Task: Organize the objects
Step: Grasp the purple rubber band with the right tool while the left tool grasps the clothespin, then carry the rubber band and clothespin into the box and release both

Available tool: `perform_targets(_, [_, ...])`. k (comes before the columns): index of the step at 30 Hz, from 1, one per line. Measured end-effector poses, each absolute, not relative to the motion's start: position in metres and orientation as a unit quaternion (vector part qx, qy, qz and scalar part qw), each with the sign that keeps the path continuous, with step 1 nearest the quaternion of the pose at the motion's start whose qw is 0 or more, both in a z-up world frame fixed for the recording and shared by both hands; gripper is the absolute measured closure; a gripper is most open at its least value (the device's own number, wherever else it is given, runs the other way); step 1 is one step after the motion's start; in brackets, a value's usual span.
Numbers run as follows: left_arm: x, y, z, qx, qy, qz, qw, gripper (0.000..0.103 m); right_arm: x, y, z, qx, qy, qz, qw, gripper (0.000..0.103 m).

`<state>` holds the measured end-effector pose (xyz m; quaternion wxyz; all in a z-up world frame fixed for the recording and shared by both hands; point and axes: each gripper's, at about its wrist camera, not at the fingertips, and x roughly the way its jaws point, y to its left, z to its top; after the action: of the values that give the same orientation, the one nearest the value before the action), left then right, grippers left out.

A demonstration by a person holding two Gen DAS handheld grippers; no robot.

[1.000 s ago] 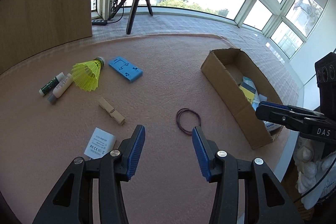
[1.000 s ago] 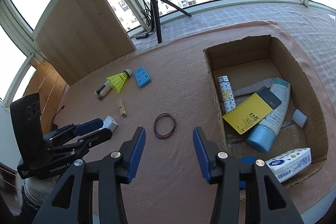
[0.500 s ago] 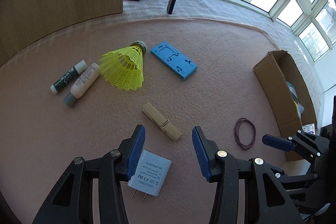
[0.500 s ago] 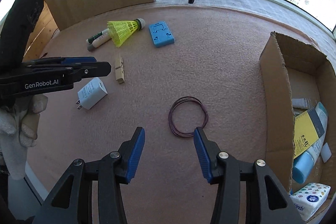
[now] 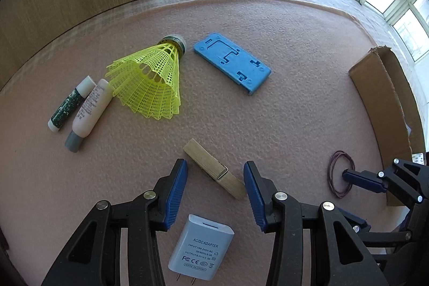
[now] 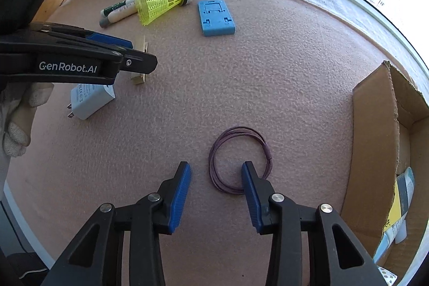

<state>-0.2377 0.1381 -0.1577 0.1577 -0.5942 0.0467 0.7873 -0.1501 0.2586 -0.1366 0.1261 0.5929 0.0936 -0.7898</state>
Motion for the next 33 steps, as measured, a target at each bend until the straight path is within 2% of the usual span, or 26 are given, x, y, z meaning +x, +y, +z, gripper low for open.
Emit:
perform_targets(2, [-0.238, 0.140, -0.158, -0.592, 0.058, 0.789, 0.156, 0.060, -0.152, 0.256, -0.137, 0.595, 0.104, -0.786, 0.132, 0.068])
perform_targets(5, [-0.240, 0.141, -0.157, -0.589, 0.068, 0.790, 0.154, 0.073, -0.153, 0.253, -0.137, 0.598, 0.118, -0.779, 0.144, 0.075])
perform_targets(7, [-0.244, 0.138, -0.158, -0.590, 0.067, 0.790, 0.154, 0.082, -0.154, 0.253, -0.136, 0.601, 0.121, -0.775, 0.150, 0.085])
perform_targets(9, [-0.246, 0.135, -0.158, -0.590, 0.062, 0.790, 0.154, 0.087, -0.155, 0.256, -0.136, 0.606, 0.118, -0.771, 0.154, 0.090])
perform_targets(10, [-0.246, 0.132, -0.158, -0.591, 0.055, 0.790, 0.155, 0.088, -0.156, 0.257, -0.136, 0.608, 0.115, -0.770, 0.155, 0.096])
perform_targets(12, [-0.245, 0.129, -0.157, -0.591, 0.044, 0.790, 0.156, 0.089, -0.157, 0.263, -0.136, 0.612, 0.105, -0.768, 0.157, 0.100])
perform_targets(22, [-0.243, 0.122, -0.148, -0.581, 0.011, 0.797, 0.166, 0.089, -0.150, 0.297, -0.122, 0.600, 0.015, -0.785, 0.155, 0.100])
perform_targets(33, [-0.225, 0.140, -0.099, -0.539, 0.003, 0.816, 0.211, 0.089, -0.119, 0.341, -0.058, 0.529, -0.064, -0.834, 0.142, 0.100])
